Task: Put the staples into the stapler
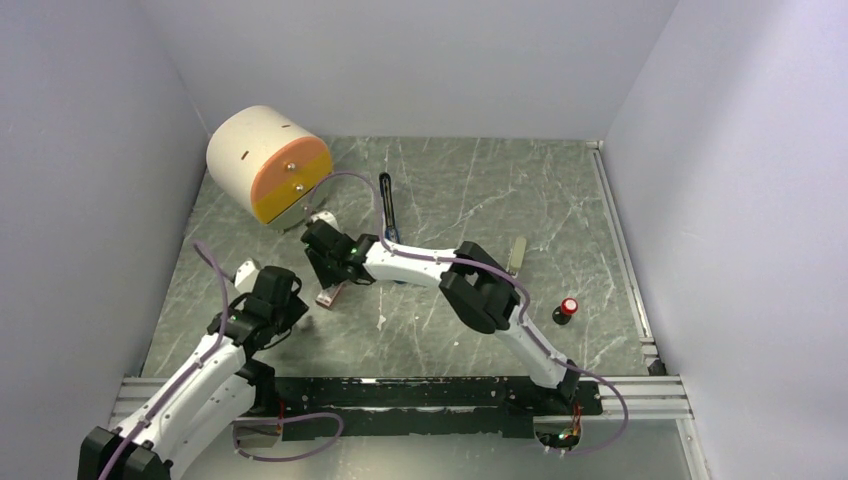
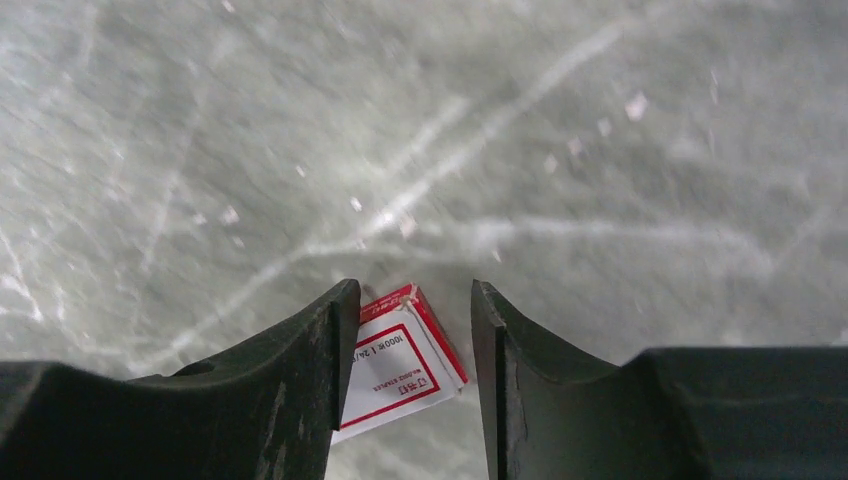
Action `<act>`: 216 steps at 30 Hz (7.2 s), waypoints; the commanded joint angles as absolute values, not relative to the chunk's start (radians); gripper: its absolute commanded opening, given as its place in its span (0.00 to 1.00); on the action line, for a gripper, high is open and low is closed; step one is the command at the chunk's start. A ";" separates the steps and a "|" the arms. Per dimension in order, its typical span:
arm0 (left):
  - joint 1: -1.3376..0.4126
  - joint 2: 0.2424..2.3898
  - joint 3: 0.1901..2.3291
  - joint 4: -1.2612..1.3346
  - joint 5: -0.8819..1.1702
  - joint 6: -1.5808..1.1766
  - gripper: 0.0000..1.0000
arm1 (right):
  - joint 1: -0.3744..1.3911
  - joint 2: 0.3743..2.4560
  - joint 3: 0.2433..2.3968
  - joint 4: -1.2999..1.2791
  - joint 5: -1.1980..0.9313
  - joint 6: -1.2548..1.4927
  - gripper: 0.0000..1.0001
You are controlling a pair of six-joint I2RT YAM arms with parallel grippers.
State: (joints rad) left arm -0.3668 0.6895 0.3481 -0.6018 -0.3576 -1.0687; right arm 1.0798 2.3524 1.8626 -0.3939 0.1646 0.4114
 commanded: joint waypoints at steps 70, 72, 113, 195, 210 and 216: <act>-0.299 0.919 0.213 0.038 0.257 -0.781 0.44 | 0.961 2.002 1.108 0.130 -0.550 -0.507 0.44; -0.298 0.928 0.206 0.060 0.270 -0.773 0.42 | 0.959 2.000 1.102 0.134 -0.569 -0.510 0.44; -0.262 1.135 0.136 0.318 0.395 -0.711 0.32 | 0.946 1.983 1.139 -0.083 -0.532 -0.574 0.55; -0.255 0.874 0.357 -0.172 0.275 -0.639 0.76 | 1.088 1.785 1.175 -0.321 0.301 0.614 0.67; -0.259 0.997 0.310 -0.085 0.294 -0.647 0.67 | 1.098 1.863 1.195 -0.337 0.313 0.613 0.34; -0.259 0.994 0.305 -0.087 0.290 -0.648 0.65 | 1.098 1.872 1.225 -0.370 0.338 0.606 0.31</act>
